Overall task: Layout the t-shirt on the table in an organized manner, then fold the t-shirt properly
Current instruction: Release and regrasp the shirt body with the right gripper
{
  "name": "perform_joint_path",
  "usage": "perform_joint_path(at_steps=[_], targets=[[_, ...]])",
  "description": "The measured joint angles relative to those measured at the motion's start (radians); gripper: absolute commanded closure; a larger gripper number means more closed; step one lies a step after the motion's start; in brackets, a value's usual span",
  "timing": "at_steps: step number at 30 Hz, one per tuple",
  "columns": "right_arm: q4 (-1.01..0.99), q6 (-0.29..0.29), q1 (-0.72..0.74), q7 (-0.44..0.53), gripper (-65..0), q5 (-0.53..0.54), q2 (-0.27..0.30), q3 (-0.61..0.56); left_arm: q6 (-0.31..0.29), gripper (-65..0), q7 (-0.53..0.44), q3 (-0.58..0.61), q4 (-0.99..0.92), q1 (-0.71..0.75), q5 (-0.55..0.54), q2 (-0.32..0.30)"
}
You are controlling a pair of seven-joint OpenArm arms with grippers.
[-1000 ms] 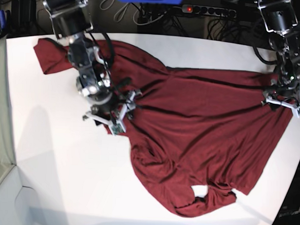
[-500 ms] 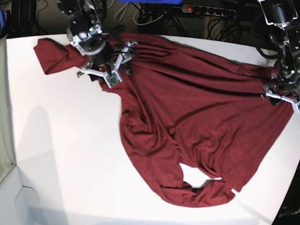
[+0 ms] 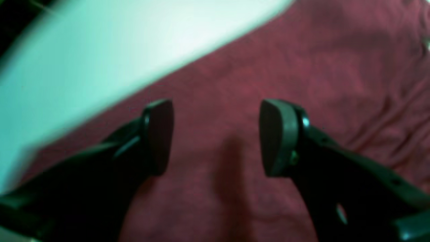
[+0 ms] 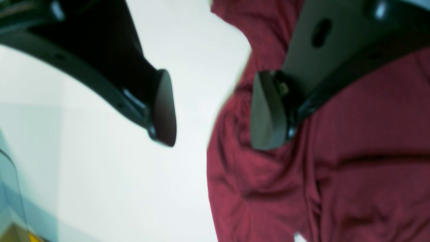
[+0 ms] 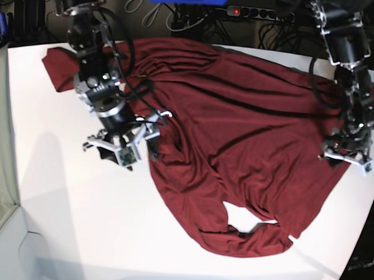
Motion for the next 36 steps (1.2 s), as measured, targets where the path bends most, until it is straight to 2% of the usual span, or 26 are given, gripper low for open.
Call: perform_joint_path(at_steps=[2,9,15,24,33,36], targets=[[-0.006,0.0,-0.002,-0.033,-32.2,-0.001,-0.031,-0.036,0.001,-38.9,0.002,0.004,-0.03,0.002,0.0,0.002],[-0.147,0.0,0.048,-0.031,-32.2,0.002,-0.108,-0.08,0.005,-38.9,-0.004,0.003,-0.04,0.0,0.007,-0.006],[-0.321,0.001,0.135,-0.042,-32.2,0.001,-0.116,-0.082,0.005,-38.9,-0.006,-0.001,-0.041,0.019,0.007,-0.006],[-0.439,0.0,0.198,-0.035,-31.1,0.001,-0.115,-0.08,0.004,-38.9,-0.014,-0.001,-0.04,0.027,0.008,-0.006],[-0.46,0.0,0.2,-0.033,-15.4,-0.002,-0.114,-0.078,0.004,-38.9,-0.018,-0.001,-0.04,0.029,0.008,-0.005],[-0.46,0.001,0.203,-0.032,-10.5,0.002,-0.095,-0.081,0.004,-38.9,-0.019,-0.001,-0.04,0.029,0.008,-0.005]])
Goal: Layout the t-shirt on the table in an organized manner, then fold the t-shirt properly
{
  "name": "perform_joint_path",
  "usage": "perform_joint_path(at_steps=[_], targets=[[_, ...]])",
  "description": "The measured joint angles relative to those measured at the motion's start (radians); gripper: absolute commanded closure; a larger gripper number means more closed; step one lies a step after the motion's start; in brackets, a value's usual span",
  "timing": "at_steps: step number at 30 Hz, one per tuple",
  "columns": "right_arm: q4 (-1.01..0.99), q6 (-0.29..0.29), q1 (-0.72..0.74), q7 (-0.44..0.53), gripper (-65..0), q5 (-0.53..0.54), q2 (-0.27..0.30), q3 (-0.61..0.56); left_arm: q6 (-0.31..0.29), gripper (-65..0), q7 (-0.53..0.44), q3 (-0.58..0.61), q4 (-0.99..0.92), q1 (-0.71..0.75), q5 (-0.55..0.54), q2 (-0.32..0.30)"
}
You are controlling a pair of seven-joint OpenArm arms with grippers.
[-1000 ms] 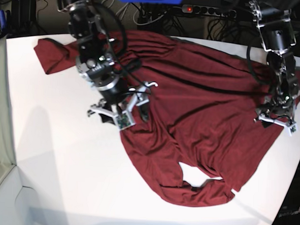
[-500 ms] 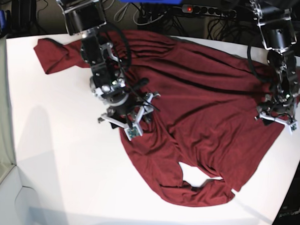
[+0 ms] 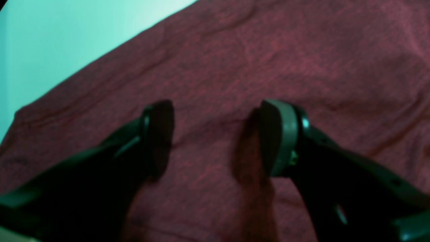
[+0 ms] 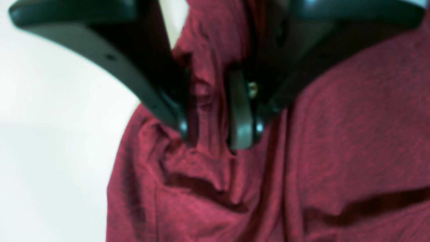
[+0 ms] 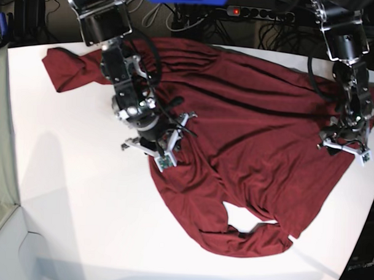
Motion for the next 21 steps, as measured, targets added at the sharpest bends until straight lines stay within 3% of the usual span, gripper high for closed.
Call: perform_joint_path(at_steps=[4,15,21], targets=[[0.0,0.002,0.013,-0.008,0.0,0.003,0.03,0.034,0.0,-38.9,-0.004,0.0,0.006,0.012,-0.003,0.0],[0.05,0.002,0.075,-0.009,0.0,0.0,0.03,0.31,-0.002,-38.9,0.022,0.002,0.147,0.112,-0.014,0.037],[0.229,-0.001,0.098,-0.012,0.0,-0.002,0.027,0.452,-0.001,-38.9,0.032,0.006,0.361,0.212,-0.013,0.14]])
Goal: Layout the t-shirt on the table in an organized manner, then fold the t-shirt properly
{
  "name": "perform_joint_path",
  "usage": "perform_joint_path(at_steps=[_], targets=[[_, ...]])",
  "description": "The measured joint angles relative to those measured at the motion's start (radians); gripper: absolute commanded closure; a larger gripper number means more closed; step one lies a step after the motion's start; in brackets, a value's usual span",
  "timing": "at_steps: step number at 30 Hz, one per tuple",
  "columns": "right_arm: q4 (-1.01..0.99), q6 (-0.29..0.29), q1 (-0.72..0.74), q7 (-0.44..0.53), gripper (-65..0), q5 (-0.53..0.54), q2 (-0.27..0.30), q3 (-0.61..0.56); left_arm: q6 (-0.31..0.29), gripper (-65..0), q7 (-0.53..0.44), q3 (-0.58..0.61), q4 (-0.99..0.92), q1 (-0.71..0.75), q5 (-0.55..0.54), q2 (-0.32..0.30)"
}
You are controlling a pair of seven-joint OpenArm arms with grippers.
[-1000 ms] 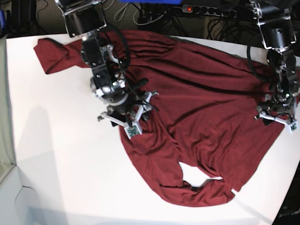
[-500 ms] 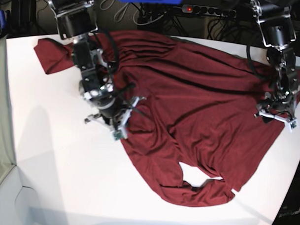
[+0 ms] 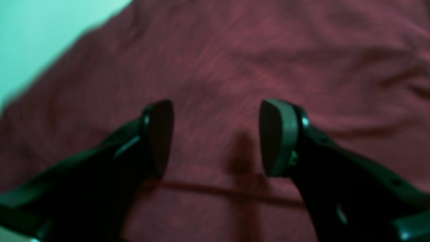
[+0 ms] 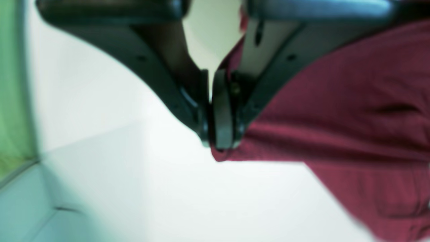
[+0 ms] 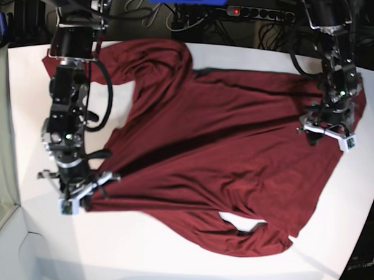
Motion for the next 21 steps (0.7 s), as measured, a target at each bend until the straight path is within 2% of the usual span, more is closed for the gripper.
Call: perform_joint_path(at_steps=[4,9,17,21], targets=[[0.099,0.001,0.025,0.009,0.0,0.037,-0.017,0.077,0.001,-38.9,-0.008,0.0,0.126,0.031,0.002,0.044],[0.15,0.0,0.039,0.023,0.0,0.067,-0.027,0.138,0.001,-38.9,-0.008,-0.001,0.187,0.056,0.002,0.066],[-0.069,0.0,0.06,0.012,0.0,0.069,0.003,0.142,0.002,-38.9,-0.007,0.038,0.085,0.023,0.001,0.062],[-0.116,0.0,0.059,0.013,0.0,0.069,0.009,0.145,0.001,-39.3,-0.016,0.051,-0.023,-0.075,0.013,0.061]])
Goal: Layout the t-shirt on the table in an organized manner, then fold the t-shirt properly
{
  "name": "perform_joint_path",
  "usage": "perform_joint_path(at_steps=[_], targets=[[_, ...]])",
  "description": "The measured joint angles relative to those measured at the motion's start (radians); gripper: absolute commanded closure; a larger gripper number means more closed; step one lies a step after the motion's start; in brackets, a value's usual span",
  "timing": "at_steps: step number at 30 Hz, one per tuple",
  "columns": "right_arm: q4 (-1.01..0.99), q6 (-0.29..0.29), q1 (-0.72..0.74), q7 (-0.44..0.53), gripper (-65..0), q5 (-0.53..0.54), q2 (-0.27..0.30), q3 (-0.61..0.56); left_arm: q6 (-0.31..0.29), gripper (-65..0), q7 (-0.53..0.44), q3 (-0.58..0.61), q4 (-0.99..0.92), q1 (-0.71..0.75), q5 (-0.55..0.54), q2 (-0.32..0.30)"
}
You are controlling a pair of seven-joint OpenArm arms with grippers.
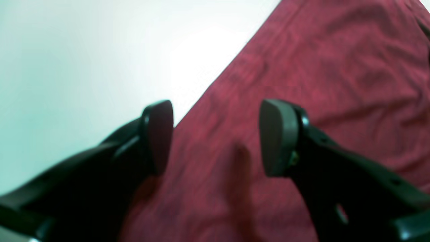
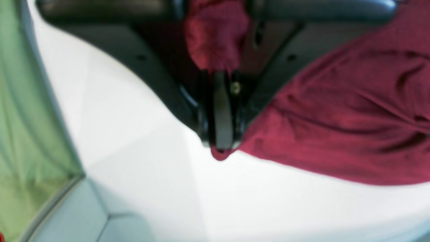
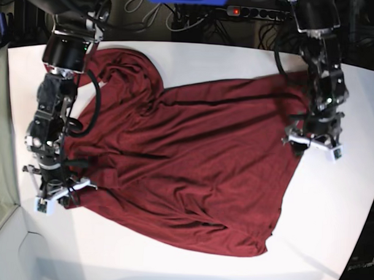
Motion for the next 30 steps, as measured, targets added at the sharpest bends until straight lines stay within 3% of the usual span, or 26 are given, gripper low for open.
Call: perform_joint_path(at_steps=[6,14,16,19,24,27,30], targets=[[0.002,0.0,0.0,0.006,0.0,0.001,-0.001,-0.002,0.013,-39.3,0.003,-0.007,-0.191,-0.14,0.003,-0.001],[0.002,0.0,0.001,0.006,0.0,0.0,0.0,-0.002,0.003,-38.5,-0.05,0.0,-0.295,-0.178,0.004,-0.006],[0.002,0.0,0.001,0.006,0.0,0.0,0.0,-0.002,0.0,-34.0,-0.055,-0.001,-0.301,-0.177,0.005,-0.007],[0.002,0.0,0.001,0.006,0.0,0.0,0.0,-0.002,0.0,-21.3,-0.061,-0.001,-0.305,-0.174,0.006,-0.011],[0.002,0.0,0.001,0.006,0.0,0.0,-0.003,-0.002,0.0,-10.2,-0.061,-0.003,-0.307,-0.171,0.004,-0.012],[0.002,0.0,0.001,0.006,0.0,0.0,-0.004,-0.003,0.0,0.0,-0.06,-0.003,-0.302,-0.159,-0.001,-0.012],[0.002,0.0,0.001,0.006,0.0,0.0,-0.004,-0.003,-0.001,-0.3,-0.062,-0.003,-0.303,-0.157,-0.004,-0.012]])
